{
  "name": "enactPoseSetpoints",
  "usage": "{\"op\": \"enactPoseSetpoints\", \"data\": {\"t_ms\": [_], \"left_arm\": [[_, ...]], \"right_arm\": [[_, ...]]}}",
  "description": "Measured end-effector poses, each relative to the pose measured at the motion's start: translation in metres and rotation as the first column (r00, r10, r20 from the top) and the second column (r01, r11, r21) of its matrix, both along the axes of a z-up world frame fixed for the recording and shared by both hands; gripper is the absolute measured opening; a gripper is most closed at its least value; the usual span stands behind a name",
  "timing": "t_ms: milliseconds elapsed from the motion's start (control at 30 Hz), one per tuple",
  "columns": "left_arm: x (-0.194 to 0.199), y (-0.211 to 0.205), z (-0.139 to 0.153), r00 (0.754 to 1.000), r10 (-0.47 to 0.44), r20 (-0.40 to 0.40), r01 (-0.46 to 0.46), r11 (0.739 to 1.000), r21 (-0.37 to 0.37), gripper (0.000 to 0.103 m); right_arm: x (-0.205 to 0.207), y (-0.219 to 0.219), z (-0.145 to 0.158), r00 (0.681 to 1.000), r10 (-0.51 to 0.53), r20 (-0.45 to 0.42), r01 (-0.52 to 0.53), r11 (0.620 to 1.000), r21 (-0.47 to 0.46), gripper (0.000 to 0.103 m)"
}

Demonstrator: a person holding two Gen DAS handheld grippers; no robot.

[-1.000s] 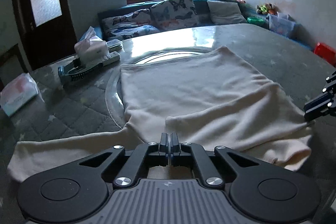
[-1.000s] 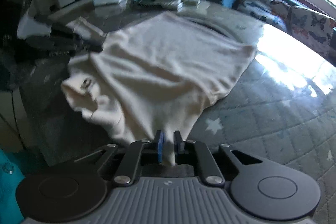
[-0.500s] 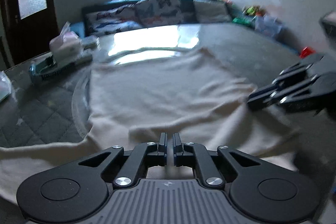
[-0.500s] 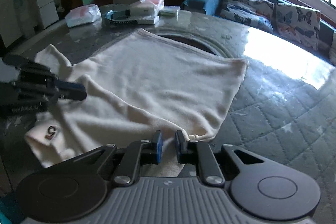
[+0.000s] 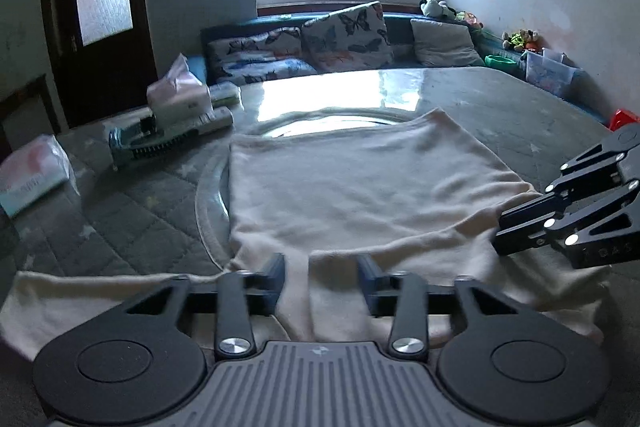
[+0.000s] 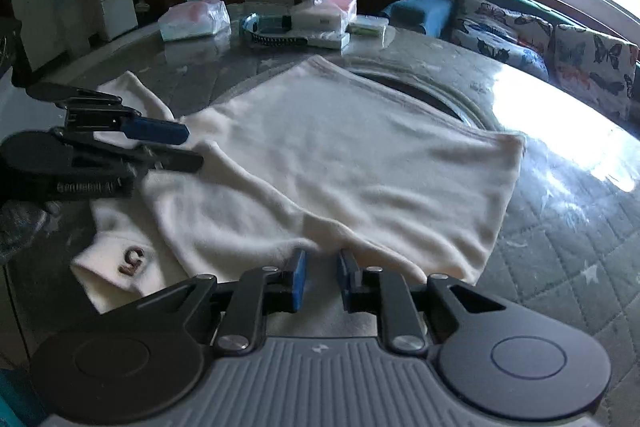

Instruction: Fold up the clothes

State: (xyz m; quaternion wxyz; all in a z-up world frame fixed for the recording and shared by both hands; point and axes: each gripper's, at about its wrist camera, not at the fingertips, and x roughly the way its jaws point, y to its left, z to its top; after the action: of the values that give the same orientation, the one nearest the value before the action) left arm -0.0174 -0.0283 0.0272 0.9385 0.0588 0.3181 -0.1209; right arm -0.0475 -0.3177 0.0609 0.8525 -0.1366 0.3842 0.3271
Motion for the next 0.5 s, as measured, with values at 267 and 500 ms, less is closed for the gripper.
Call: {"op": "enactPoseSetpoints", "data": {"t_ms": [267, 500], "left_arm": [[0.004, -0.011, -0.006, 0.999, -0.02, 0.028, 0.019, 0.999, 0.043, 0.006], [0.002, -0.007, -0.005, 1.0, -0.006, 0.024, 0.005, 0.999, 0.048, 0.011]], "right_arm": [[-0.008, -0.004, 0.004, 1.0, 0.002, 0.004, -0.002, 1.0, -0.002, 0.026], [-0.009, -0.006, 0.0, 1.0, 0.002, 0.002, -0.002, 1.0, -0.011, 0.028]]}}
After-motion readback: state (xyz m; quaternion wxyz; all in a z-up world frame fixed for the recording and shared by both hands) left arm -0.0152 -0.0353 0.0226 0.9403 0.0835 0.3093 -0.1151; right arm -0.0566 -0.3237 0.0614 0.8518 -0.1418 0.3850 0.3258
